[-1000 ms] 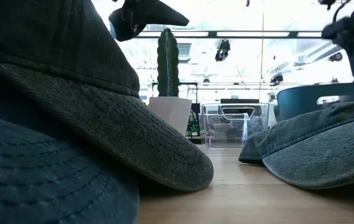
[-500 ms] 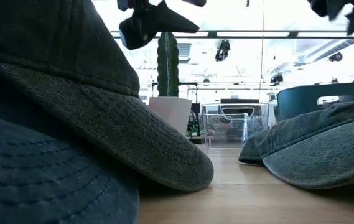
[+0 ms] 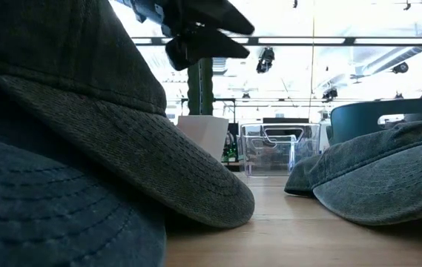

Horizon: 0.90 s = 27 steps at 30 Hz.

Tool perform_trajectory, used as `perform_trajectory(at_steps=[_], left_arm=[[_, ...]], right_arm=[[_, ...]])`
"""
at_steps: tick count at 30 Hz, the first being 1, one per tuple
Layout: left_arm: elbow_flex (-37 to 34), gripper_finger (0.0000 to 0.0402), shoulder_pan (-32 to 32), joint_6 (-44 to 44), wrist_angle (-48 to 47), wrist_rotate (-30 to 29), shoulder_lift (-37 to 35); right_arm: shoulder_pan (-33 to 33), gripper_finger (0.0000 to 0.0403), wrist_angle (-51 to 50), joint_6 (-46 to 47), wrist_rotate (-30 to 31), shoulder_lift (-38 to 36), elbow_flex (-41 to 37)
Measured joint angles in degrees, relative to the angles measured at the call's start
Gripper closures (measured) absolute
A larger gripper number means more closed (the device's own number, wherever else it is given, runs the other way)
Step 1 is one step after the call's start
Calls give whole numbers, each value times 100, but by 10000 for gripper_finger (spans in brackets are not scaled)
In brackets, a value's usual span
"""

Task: Pick & Place hat
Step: Put the right gray cap into the transparent bin

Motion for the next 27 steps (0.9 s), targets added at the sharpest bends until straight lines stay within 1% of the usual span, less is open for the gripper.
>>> perform_trajectory(at_steps=[1,2,3,5,7,10,13,15,18,23,25,27], left_arm=[[0,227,0,192,2,235,0],[0,227,-2,395,-2,451,0],[-1,227,-2,572,-4,651,0],[0,227,-4,853,-3,1000,0],[0,227,-4,1039,25,1218,0],[0,227,0,1335,146,1435,42],[0,227,-2,1463,288,1477,146],[2,227,3,1459,494,1477,242],[65,227,7,1441,564,1474,436],[426,227,7,1543,595,1456,968],[632,227,10,1737,579,1420,1235],[884,227,22,1969,569,1280,1523]], right_arm=[[297,181,181,592,464,229,-22],[516,181,354,916,745,497,-24],[601,181,610,974,750,751,-24],[587,181,1066,975,357,1226,52],[497,181,1386,956,70,1673,192],[487,181,1507,873,-319,2224,387],[578,181,1699,938,-787,2615,611],[668,181,2015,938,-856,2808,710],[760,181,2519,940,-775,3066,863],[792,181,2841,921,-729,3633,1120],[783,181,2871,955,-565,3876,1246],[761,181,2807,962,-256,4056,1287]])
